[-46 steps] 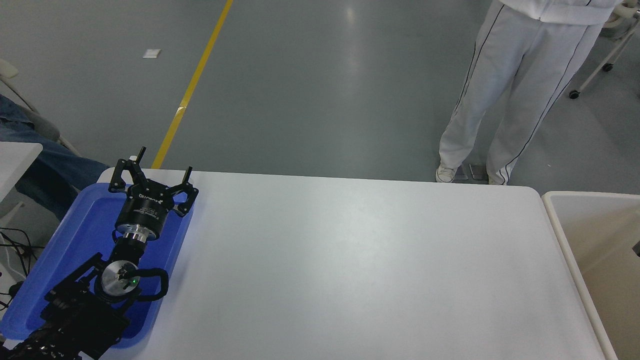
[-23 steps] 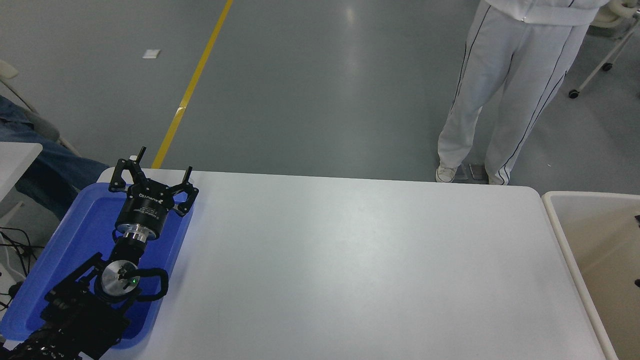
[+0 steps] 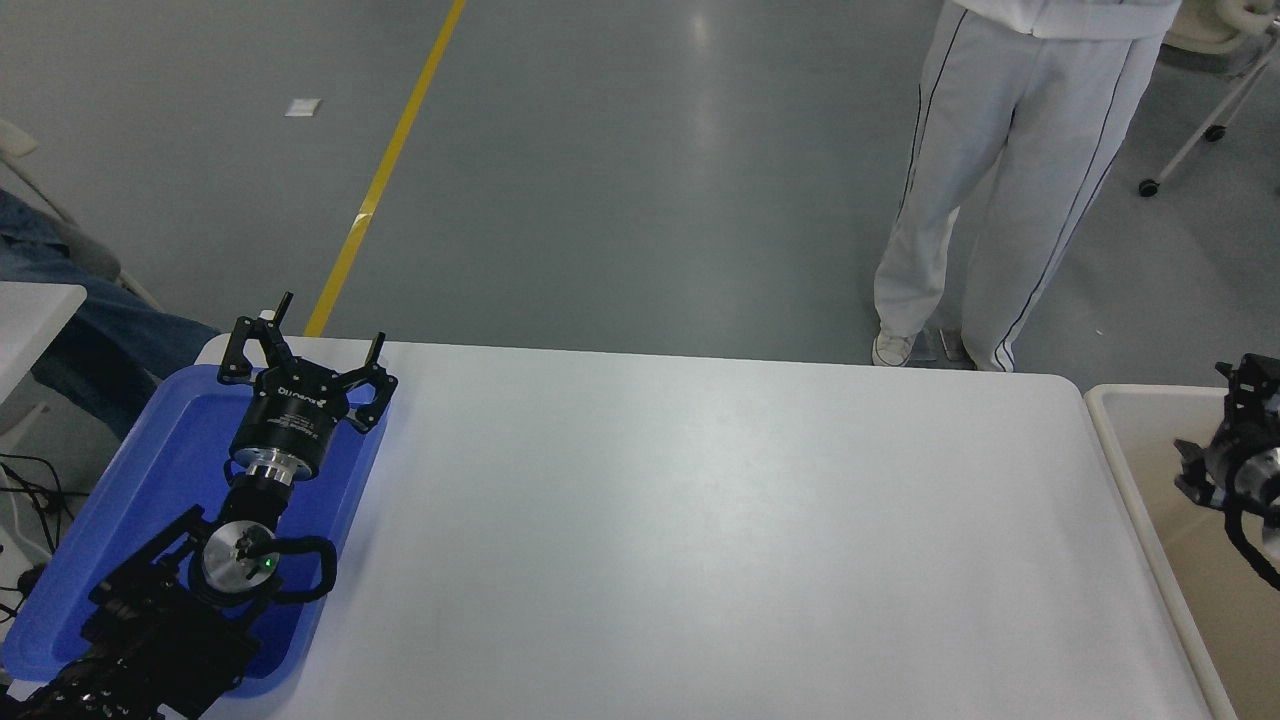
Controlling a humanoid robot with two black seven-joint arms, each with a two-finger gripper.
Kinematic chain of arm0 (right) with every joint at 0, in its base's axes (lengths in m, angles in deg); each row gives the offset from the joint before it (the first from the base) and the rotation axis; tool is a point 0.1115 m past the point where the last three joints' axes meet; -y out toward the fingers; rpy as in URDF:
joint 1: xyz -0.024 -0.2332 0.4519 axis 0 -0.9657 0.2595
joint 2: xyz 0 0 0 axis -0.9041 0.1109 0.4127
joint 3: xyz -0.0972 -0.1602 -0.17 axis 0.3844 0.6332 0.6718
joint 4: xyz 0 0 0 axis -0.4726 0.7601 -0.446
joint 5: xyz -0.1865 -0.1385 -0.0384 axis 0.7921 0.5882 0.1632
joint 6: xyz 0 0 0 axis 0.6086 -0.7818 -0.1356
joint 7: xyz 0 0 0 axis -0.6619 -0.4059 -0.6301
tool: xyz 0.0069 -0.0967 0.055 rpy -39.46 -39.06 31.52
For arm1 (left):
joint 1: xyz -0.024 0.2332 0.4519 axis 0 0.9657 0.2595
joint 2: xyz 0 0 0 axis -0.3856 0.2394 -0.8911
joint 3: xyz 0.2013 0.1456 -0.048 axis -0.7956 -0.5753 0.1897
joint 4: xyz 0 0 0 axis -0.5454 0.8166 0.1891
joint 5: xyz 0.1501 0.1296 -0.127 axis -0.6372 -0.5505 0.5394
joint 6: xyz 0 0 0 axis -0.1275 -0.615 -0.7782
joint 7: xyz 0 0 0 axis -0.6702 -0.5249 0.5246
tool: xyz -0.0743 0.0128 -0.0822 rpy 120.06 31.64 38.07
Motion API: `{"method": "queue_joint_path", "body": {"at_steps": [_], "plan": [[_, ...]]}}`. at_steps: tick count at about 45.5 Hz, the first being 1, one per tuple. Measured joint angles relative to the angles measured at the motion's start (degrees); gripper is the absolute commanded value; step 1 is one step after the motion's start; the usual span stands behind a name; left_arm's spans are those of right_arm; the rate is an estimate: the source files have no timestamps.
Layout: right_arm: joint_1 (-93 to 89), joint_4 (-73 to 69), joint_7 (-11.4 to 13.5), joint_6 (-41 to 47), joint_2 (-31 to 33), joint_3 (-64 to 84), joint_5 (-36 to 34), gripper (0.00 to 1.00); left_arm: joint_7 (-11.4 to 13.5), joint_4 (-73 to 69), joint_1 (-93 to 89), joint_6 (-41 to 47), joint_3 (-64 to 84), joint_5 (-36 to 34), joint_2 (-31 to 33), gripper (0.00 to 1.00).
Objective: Pick up paper ball place in dustbin
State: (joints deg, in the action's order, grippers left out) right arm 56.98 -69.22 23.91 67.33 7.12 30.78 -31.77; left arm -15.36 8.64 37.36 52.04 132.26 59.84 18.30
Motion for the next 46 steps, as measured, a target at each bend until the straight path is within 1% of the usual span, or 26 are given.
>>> {"method": "queue_joint_path", "body": {"at_steps": [2, 5, 12, 17, 24, 27, 37, 39, 46], "plan": [[-0.6, -1.4, -1.7, 1.1, -0.4, -0.5, -0.3, 1.0, 0.0, 0.0, 0.0, 0.0, 0.0, 0.0, 0.0, 1.0], [-1.2, -2.9, -3.4, 1.9, -1.4, -1.1, -0.6, 1.0, 0.0, 0.0, 0.0, 0.0, 0.0, 0.0, 0.0, 1.0], [-2.6, -5.0, -5.9, 0.5, -4.7, -4.4, -0.7, 1.0, 0.0, 0.0, 0.0, 0.0, 0.0, 0.0, 0.0, 1.0], [-4.0, -7.0, -7.3, -1.3, -7.3, -7.5, 0.7, 1.0, 0.0, 0.0, 0.0, 0.0, 0.0, 0.0, 0.0, 1.0], [-6.2, -11.1, -11.4, -4.2, -9.9, -10.8, 3.4, 1.0, 0.0, 0.0, 0.0, 0.0, 0.0, 0.0, 0.0, 1.0], [-6.8, -12.1, -12.6, -5.4, -11.0, -11.7, 4.3, 1.0, 0.0, 0.0, 0.0, 0.0, 0.0, 0.0, 0.0, 1.0], [-7.8, -14.1, -14.9, -7.6, -13.4, -13.1, 7.2, 1.0, 0.0, 0.0, 0.0, 0.0, 0.0, 0.0, 0.0, 1.0], [-8.0, -14.8, -15.7, -7.7, -13.6, -13.3, 7.7, 1.0, 0.0, 0.0, 0.0, 0.0, 0.0, 0.0, 0.0, 1.0], [-8.8, -17.4, -19.8, -7.8, -13.7, -13.5, 8.6, 1.0, 0.0, 0.0, 0.0, 0.0, 0.0, 0.0, 0.0, 1.0]]}}
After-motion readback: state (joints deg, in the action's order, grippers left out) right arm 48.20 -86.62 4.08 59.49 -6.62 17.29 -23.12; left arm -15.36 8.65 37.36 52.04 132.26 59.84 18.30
